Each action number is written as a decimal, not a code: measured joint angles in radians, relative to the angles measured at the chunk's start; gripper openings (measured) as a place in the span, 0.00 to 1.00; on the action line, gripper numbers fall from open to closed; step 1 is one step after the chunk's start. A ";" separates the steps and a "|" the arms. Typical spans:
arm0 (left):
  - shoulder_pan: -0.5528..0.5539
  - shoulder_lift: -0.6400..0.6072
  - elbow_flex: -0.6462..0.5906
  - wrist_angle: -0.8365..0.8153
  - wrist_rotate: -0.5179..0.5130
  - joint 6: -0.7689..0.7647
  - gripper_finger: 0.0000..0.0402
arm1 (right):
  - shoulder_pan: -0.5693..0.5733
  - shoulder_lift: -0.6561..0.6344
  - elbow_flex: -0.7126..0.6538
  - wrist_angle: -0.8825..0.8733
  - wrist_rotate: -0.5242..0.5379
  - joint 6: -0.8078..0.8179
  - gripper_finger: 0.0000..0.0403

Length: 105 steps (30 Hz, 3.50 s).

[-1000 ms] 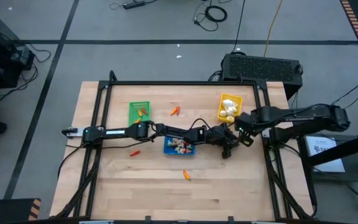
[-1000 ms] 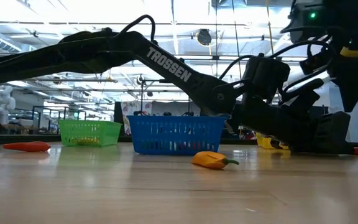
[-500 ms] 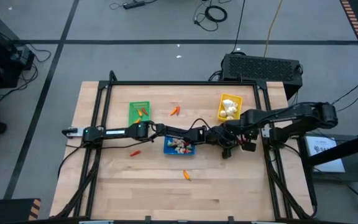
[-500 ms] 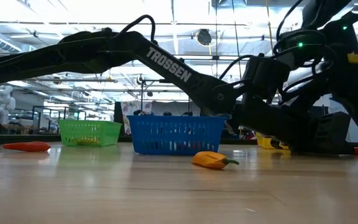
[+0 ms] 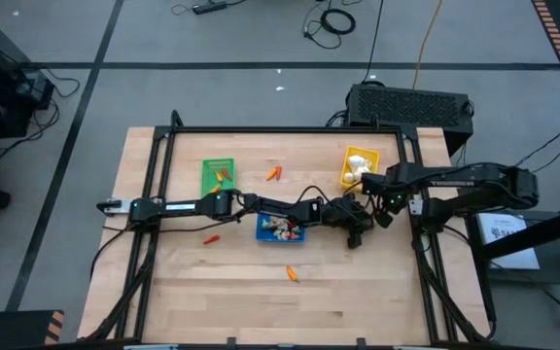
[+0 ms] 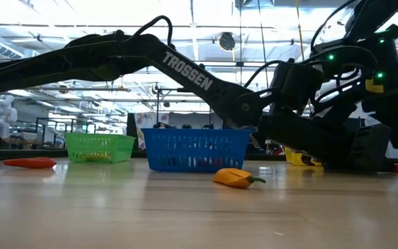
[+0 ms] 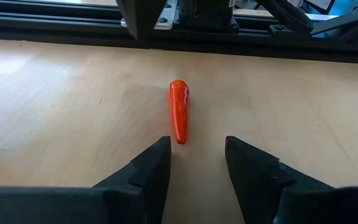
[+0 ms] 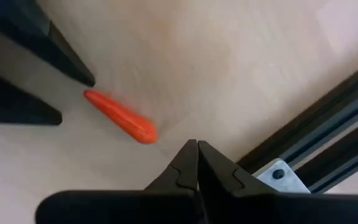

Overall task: Sort produce into baskets
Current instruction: Put the carrot into the green bin

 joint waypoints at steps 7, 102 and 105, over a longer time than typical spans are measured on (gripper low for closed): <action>-0.002 0.000 0.000 -0.002 -0.001 -0.001 0.40 | -0.001 0.040 -0.027 0.034 -0.002 0.073 0.00; -0.004 0.000 0.000 -0.026 -0.037 -0.021 0.02 | 0.483 -0.094 0.635 -0.036 0.166 0.309 0.00; -0.004 -0.007 -0.001 -0.030 -0.037 -0.025 0.03 | 0.547 -0.094 0.636 0.041 0.143 0.313 0.00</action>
